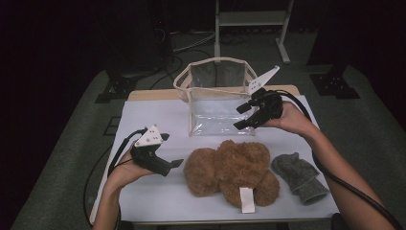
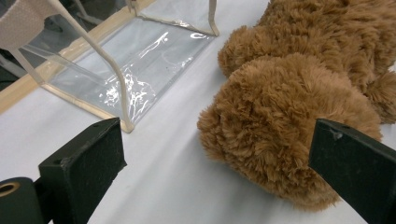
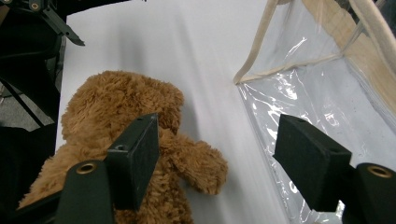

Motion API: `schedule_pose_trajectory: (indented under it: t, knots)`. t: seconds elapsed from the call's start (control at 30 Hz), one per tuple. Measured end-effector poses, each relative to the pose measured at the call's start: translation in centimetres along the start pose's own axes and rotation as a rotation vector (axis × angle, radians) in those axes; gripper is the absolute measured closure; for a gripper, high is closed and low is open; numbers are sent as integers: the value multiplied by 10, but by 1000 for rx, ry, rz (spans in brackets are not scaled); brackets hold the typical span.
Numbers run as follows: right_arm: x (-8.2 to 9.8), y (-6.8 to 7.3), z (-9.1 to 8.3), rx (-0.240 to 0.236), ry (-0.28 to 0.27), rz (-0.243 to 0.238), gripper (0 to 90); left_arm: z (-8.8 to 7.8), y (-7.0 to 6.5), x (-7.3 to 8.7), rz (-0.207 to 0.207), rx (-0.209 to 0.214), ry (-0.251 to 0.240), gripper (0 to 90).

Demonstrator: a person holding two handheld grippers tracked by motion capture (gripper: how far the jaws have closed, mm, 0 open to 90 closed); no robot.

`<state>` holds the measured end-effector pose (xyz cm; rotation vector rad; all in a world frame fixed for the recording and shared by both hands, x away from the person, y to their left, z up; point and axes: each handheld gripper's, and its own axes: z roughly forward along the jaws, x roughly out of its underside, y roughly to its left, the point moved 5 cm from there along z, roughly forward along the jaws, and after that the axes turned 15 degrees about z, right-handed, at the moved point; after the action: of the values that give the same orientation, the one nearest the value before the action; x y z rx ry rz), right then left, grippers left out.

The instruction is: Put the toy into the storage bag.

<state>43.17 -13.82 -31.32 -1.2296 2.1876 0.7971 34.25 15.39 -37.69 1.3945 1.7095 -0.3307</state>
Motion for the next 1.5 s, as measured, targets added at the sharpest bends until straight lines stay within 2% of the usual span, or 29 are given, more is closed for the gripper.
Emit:
schedule_pose_trajectory:
  t: [0.7, 1.1, 1.5]
  knots:
    - [-29, -4, 4, 9, 36, -51, 299, 2, -1, 6, -2, 8, 32, 28]
    - [-57, -13, 5, 34, 58, -73, 309, 2, 0, 10, -10, 15, 39, 28]
    - [-80, -17, 11, 31, 84, -100, 318, 1, 1, 12, -12, 19, 37, 28]
